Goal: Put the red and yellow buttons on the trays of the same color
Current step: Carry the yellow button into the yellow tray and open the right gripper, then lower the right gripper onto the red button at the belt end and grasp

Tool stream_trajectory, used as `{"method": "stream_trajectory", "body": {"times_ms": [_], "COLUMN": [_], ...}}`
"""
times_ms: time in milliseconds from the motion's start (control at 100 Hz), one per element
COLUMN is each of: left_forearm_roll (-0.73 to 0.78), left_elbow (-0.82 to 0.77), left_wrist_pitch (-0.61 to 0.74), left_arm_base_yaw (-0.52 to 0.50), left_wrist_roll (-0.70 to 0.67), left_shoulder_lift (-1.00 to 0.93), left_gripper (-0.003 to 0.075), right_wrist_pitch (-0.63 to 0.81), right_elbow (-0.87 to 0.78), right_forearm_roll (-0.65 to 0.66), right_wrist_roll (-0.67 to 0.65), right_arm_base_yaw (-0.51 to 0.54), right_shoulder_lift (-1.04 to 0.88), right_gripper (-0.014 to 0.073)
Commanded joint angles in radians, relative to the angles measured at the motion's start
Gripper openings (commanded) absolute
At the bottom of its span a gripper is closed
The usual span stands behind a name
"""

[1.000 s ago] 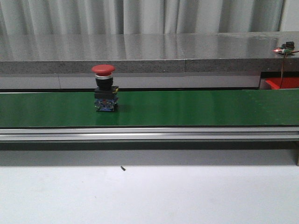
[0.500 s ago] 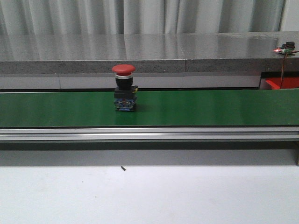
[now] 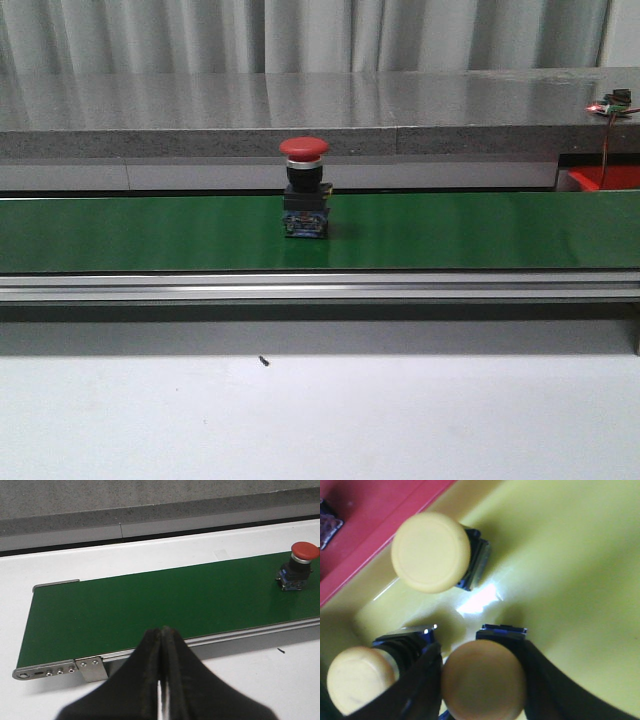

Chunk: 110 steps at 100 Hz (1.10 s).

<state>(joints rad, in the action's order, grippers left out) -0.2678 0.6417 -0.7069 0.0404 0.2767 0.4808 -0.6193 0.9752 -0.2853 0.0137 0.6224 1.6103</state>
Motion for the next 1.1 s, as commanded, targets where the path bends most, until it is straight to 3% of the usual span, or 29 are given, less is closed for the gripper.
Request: {"method": "stream_trajectory", "body": {"times_ms": [0, 150, 340, 460, 1090], "left_forearm_roll": [-0.017, -0.017, -0.017, -0.017, -0.017], "left_elbow": [0.027, 0.027, 0.027, 0.027, 0.027], "left_wrist_pitch": [0.078, 0.078, 0.078, 0.078, 0.078], "left_arm_base_yaw": [0.008, 0.008, 0.008, 0.008, 0.008], "left_wrist_roll": [-0.006, -0.006, -0.006, -0.006, -0.006], "left_shoulder_lift": [0.004, 0.004, 0.004, 0.004, 0.004], "left_gripper": [-0.0020, -0.0020, -0.0020, -0.0020, -0.0020], "right_wrist_pitch": [0.046, 0.067, 0.076, 0.077, 0.086], "right_elbow": [0.021, 0.021, 0.021, 0.021, 0.021], "right_forearm_roll": [-0.022, -0.022, -0.022, -0.022, 0.006], "right_wrist_roll": [0.000, 0.001, 0.001, 0.001, 0.001], "right_arm_base_yaw": [0.005, 0.005, 0.005, 0.005, 0.005], "right_shoulder_lift": [-0.026, -0.026, -0.026, -0.026, -0.128], "right_gripper": [0.0134, 0.0150, 0.0372, 0.0451, 0.0452]}}
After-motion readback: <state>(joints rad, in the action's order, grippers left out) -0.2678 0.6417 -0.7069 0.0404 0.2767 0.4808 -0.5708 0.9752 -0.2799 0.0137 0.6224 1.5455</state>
